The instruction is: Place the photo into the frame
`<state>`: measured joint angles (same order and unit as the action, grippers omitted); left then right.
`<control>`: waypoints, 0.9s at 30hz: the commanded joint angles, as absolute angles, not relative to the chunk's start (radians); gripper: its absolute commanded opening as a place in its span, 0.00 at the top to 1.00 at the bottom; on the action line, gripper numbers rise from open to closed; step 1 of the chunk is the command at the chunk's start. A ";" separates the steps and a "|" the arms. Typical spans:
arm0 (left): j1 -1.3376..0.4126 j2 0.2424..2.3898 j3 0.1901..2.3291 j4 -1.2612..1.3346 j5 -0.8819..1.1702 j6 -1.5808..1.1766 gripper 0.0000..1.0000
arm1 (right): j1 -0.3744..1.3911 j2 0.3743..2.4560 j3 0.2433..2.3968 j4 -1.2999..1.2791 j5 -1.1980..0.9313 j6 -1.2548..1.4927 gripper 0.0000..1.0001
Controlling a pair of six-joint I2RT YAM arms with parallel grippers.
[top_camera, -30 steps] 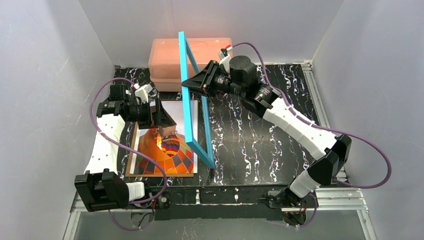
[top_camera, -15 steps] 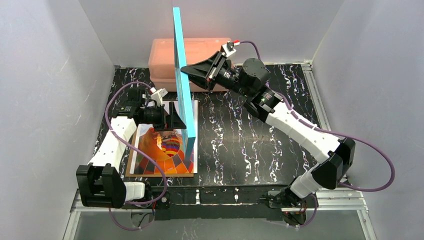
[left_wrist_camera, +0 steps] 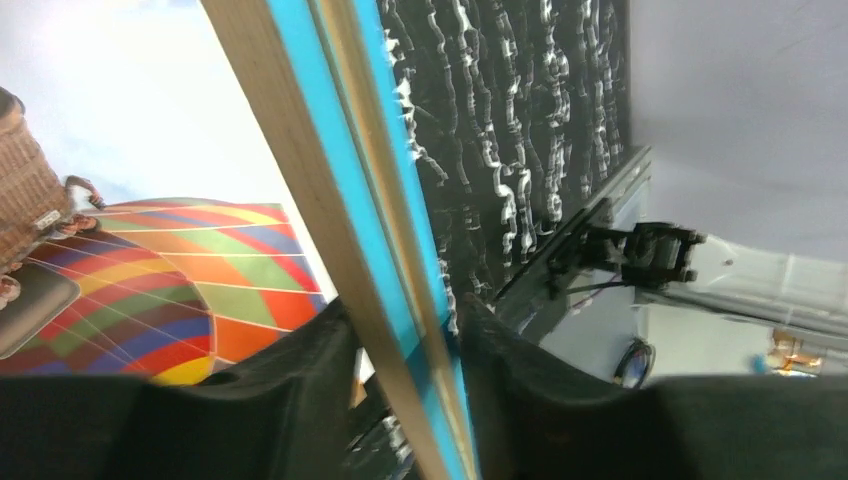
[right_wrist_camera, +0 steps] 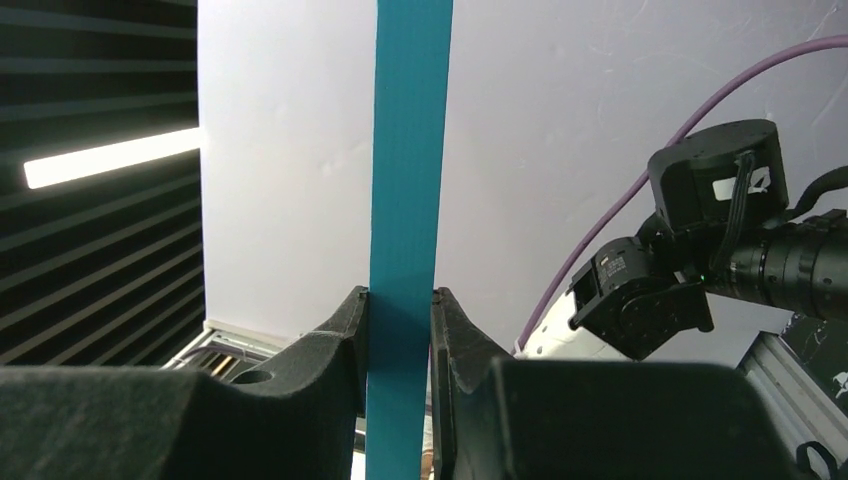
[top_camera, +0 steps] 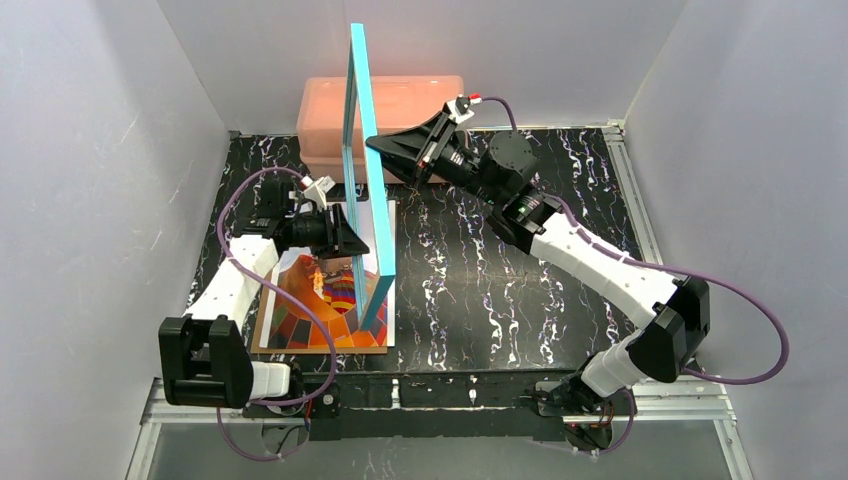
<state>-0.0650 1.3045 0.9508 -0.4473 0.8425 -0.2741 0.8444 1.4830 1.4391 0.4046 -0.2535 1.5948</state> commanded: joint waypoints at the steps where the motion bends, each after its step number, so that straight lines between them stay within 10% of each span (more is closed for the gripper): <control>1: -0.069 1.280 0.975 -0.487 0.848 -0.232 0.76 | 0.816 1.434 1.404 0.549 -0.264 1.617 0.88; 7: -0.063 1.185 0.995 -0.601 0.658 -0.126 0.95 | 0.733 1.396 1.400 0.235 -0.336 1.436 0.52; 12: -0.062 1.137 0.992 -0.653 0.531 -0.061 1.00 | 0.652 1.338 1.364 -0.011 -0.359 1.286 0.43; 22: -0.061 1.103 0.976 -0.678 0.471 -0.027 1.00 | 0.578 1.314 1.348 -0.362 -0.363 1.067 0.62; 27: -0.061 1.140 0.987 -0.720 0.496 0.024 0.67 | 0.479 1.302 1.337 -0.527 -0.371 0.922 0.86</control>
